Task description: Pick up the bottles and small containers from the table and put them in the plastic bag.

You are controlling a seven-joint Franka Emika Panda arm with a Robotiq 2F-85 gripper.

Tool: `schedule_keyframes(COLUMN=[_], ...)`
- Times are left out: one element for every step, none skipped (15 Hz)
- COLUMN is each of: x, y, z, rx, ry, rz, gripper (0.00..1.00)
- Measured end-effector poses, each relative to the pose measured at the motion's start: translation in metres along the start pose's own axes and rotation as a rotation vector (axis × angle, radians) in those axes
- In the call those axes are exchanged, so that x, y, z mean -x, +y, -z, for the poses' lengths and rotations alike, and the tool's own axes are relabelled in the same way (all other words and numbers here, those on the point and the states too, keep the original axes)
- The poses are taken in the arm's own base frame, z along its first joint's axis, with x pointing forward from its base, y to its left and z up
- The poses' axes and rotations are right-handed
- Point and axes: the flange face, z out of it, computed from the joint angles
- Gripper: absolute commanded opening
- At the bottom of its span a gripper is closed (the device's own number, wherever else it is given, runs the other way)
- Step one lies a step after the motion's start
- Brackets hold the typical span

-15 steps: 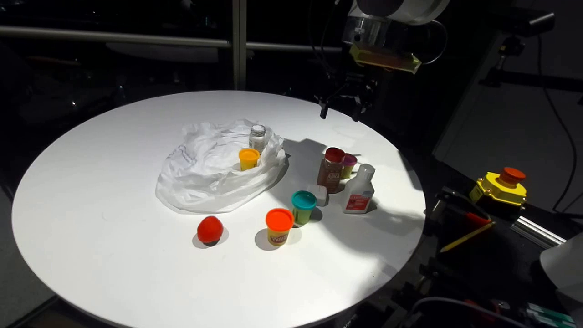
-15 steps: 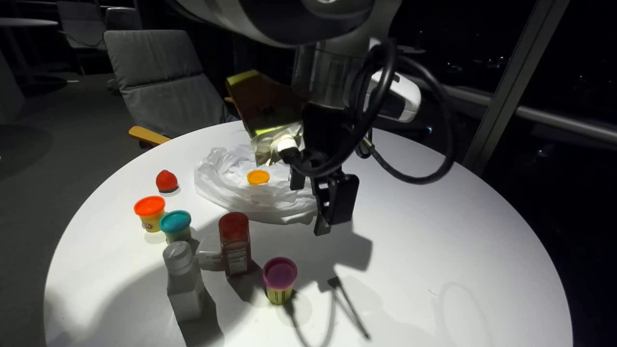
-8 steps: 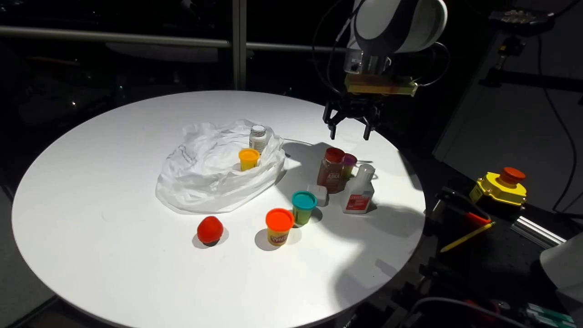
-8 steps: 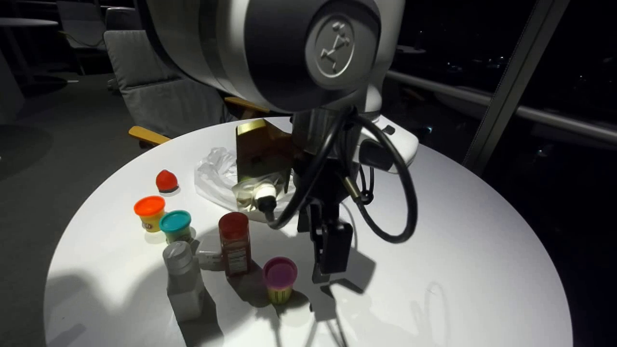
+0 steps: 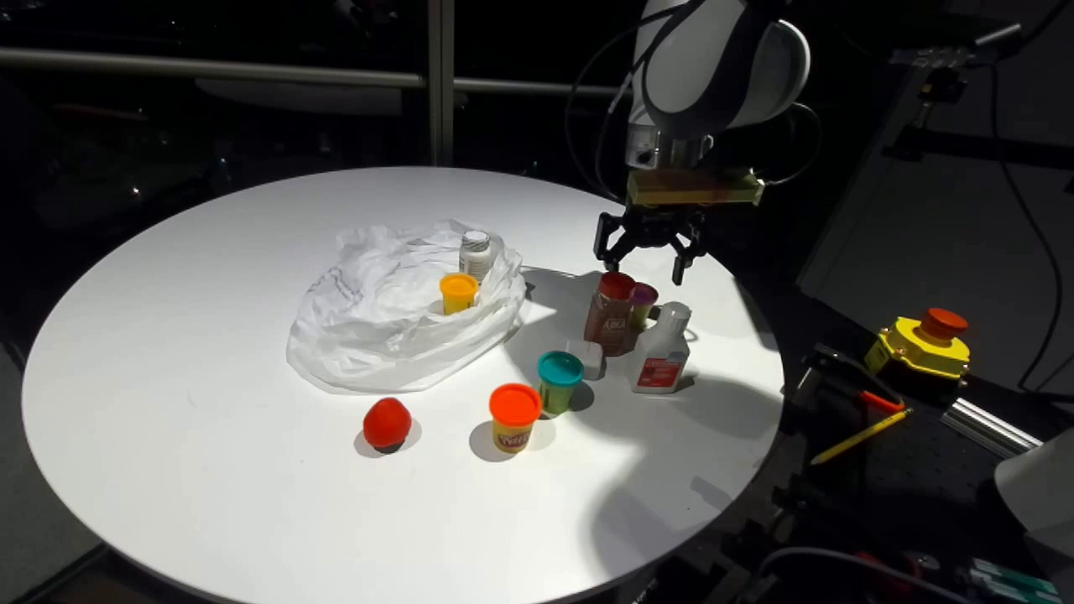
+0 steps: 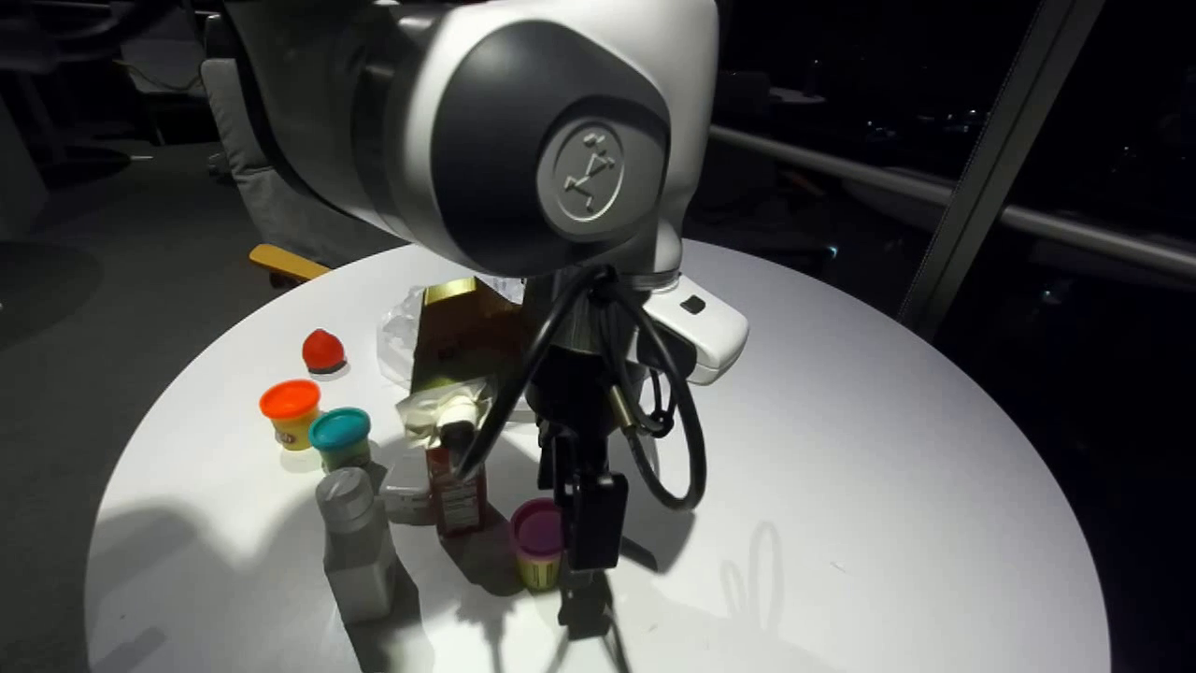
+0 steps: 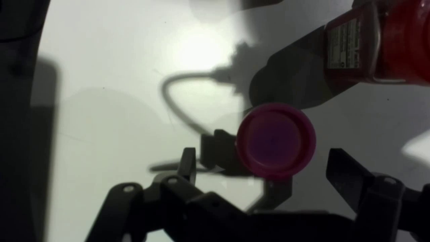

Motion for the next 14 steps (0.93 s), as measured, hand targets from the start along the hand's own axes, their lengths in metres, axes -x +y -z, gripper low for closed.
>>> schedule_keyframes(x=[0.0007, 0.0011, 0.0014, 0.0016, 0.0019, 0.0022, 0.0026, 0.0030, 0.0036, 0.0042, 0.0046, 0.0046, 0.0044, 0.0043], y=[0.0005, 0.0011, 0.0017, 0.0022, 0.0026, 0.0028, 0.0026, 0.0021, 0.0014, 0.0009, 0.0005, 0.0006, 0.0008, 0.0009], z=[-0.0035, -0.0066, -0.0092, -0.0109, -0.0119, -0.0124, -0.0127, -0.0128, -0.0130, -0.0132, -0.0133, -0.0130, -0.0130, -0.0129], rx=[0.006, 0.010, 0.012, 0.012, 0.011, 0.006, -0.001, -0.008, -0.016, -0.024, -0.030, -0.036, -0.040, -0.042], ry=[-0.005, -0.009, -0.015, -0.020, -0.026, -0.032, -0.039, -0.044, -0.050, -0.056, -0.060, -0.064, -0.067, -0.068], rz=[0.000, 0.000, -0.003, -0.005, -0.006, -0.005, -0.003, 0.000, 0.001, 0.001, 0.002, -0.001, -0.005, -0.008], gripper=[1.00, 1.00, 1.00, 0.83, 0.73, 0.66, 0.58, 0.49, 0.42, 0.34, 0.29, 0.28, 0.28, 0.28])
